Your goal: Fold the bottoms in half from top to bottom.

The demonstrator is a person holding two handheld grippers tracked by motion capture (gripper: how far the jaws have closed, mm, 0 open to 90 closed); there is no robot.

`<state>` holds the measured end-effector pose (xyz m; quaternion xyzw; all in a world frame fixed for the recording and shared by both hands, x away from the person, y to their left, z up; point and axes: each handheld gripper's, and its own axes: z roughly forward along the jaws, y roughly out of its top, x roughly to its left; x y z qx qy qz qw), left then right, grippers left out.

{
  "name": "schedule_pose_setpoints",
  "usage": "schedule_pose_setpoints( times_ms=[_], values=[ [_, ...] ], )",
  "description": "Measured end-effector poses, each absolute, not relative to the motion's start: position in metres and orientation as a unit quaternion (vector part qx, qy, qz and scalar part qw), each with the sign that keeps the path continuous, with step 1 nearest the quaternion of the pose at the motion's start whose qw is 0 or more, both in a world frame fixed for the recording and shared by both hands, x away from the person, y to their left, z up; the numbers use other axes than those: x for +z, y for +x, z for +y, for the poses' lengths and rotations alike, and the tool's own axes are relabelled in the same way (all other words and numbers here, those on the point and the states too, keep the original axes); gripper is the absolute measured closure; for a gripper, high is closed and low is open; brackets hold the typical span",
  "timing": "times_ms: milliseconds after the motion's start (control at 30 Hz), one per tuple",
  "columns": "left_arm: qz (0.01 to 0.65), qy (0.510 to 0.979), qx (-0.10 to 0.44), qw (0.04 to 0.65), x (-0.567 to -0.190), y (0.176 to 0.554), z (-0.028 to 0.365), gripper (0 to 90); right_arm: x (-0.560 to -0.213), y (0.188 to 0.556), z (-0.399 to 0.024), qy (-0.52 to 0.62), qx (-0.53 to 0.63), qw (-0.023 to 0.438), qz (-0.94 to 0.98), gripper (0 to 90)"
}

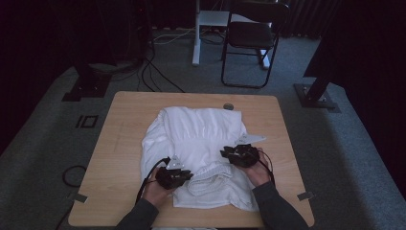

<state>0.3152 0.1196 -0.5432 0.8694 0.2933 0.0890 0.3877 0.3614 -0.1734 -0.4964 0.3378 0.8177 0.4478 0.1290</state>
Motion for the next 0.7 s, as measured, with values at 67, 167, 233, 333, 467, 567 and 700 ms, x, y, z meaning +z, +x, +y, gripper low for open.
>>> schedule_pose_setpoints(
  times_ms=[67,167,233,333,467,567,700],
  values=[
    [0.295,0.869,0.089,0.386,-0.545,0.313,0.12,79.3,-0.504,0.352,-0.163,0.327,0.437,0.114,0.83,70.7],
    [0.298,0.87,0.086,0.383,-0.548,0.309,0.123,79.2,-0.514,0.338,-0.155,0.318,0.419,0.106,0.844,72.0],
    [0.303,0.868,0.076,0.386,-0.551,0.305,0.127,78.8,-0.531,0.317,-0.151,0.313,0.386,0.102,0.862,74.1],
    [0.304,0.867,0.067,0.389,-0.552,0.303,0.128,78.7,-0.539,0.311,-0.151,0.312,0.37,0.094,0.87,74.8],
    [0.303,0.868,0.068,0.386,-0.551,0.301,0.127,76.9,-0.546,0.31,-0.153,0.321,0.368,0.077,0.869,75.4],
    [0.3,0.868,0.1,0.383,-0.538,0.304,0.127,67.3,-0.539,0.312,-0.157,0.318,0.384,0.082,0.863,66.7],
    [0.305,0.859,0.132,0.39,-0.523,0.316,0.129,64.7,-0.526,0.321,-0.17,0.343,0.422,0.106,0.832,57.1]
  ],
)
